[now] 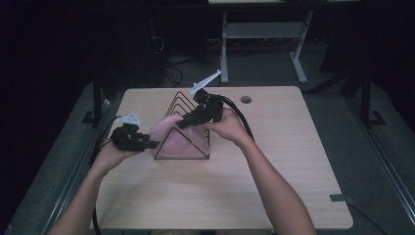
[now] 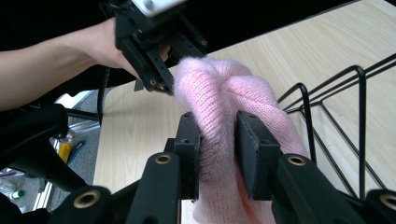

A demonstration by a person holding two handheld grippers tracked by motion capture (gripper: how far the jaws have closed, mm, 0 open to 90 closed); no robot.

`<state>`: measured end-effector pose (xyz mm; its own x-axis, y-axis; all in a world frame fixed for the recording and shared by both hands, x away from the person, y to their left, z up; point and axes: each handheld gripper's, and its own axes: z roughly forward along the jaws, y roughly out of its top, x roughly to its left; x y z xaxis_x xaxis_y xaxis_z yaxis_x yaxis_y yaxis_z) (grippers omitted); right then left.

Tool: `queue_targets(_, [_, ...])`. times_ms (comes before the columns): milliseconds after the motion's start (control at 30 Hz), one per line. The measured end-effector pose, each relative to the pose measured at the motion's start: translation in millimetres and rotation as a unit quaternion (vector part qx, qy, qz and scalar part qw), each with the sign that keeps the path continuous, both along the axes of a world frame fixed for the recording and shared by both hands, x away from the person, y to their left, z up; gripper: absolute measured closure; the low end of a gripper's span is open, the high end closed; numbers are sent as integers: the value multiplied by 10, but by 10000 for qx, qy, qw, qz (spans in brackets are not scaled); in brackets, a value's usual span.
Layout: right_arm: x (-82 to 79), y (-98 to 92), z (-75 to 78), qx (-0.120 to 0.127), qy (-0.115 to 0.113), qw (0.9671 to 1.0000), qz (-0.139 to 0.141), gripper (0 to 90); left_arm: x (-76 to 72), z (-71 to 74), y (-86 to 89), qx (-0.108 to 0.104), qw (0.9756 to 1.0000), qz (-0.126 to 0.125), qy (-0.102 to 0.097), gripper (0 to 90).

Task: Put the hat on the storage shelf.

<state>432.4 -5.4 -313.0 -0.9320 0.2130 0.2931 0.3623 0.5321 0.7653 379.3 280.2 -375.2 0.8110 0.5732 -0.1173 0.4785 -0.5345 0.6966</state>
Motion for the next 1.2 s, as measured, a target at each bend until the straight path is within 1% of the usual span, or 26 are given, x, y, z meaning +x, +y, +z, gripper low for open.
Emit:
queue_targets(33, [3,-2,-14,22,22,10000,9,692,1,1,-3,29,10000,-5,-11,757])
queue_targets(67, [3,-10,-25,31,35,10000,-2,670,6,-4,-2,13,10000,-13,17,799])
queue_targets(100, [-3,-16,-31,71,84,9999,-15,626,9,-16,2,2,10000,9,52,816])
queue_targets(200, [-12,-78,-39,140,10,9999,-38,589,23,-40,25,-5,9999,56,95,825])
queue_targets(233, [-11,-101,-41,172,82,9998,-46,569,29,-46,35,14,9999,67,103,826])
queue_targets(267, [0,-125,-51,228,89,9997,-40,564,35,-52,43,3,9999,83,121,826])
queue_targets(300, [-1,-143,-56,264,141,9995,-66,578,38,-54,48,-13,9999,95,132,826])
queue_targets(333, [5,-155,-65,262,117,9996,-84,623,42,-55,50,-41,9998,115,124,826])
queue_targets(367, [8,-162,-70,262,105,9996,-103,672,48,-49,57,-15,9999,117,105,826])
queue_targets(400, [13,-168,-69,382,153,9991,-111,741,50,-44,62,-23,9999,140,95,827])
queue_targets(433, [13,-168,-69,382,153,9991,-111,741,48,-37,65,-38,9998,159,78,827])
queue_targets(467, [17,-169,-68,436,101,9989,-109,771,43,-35,62,-38,9998,159,76,827])
queue_targets(533, [17,-162,-74,431,99,9990,-93,794,46,-43,60,5,9999,120,87,827])
queue_targets(633, [23,-143,-110,393,108,9992,-50,806,68,-93,73,53,9997,116,222,827])
queue_targets(667, [19,-140,-124,362,145,9992,-47,806,72,-111,79,30,9995,165,270,827])
queue_targets(733, [22,-127,-160,350,130,9993,-13,803,80,-130,94,-43,9994,167,288,828])
queue_targets(767, [20,-126,-171,319,149,9994,-13,797,78,-131,93,-38,9994,171,295,827])
queue_targets(833, [8,-129,-180,350,175,9992,-29,778,70,-123,87,-14,9994,169,285,827])
queue_targets(867, [7,-136,-182,348,146,9993,-39,753,69,-124,84,-18,9995,164,266,825])
queue_targets(933, [-7,-157,-176,375,180,9991,-69,703,61,-117,81,7,9996,130,253,818])
queue_targets(967, [-10,-171,-173,389,157,9991,-63,663,51,-114,74,1,9996,128,238,810])
queue_targets(1000, [-19,-194,-167,387,120,9991,-119,639,44,-111,70,8,9996,123,245,790])
queue_targets(1067, [-39,-243,-158,443,141,9988,-172,620,33,-106,64,38,9997,120,226,758])
queue_targets(1133, [-69,-315,-148,490,80,9984,-274,581,15,-89,69,51,9997,157,188,692])
queue_targets(1167, [-85,-364,-144,539,36,9981,-311,570,5,-81,73,31,9997,180,185,674])
queue_targets(1200, [-96,-395,-141,549,11,9979,-343,552,-1,-70,84,31,9997,182,127,652])
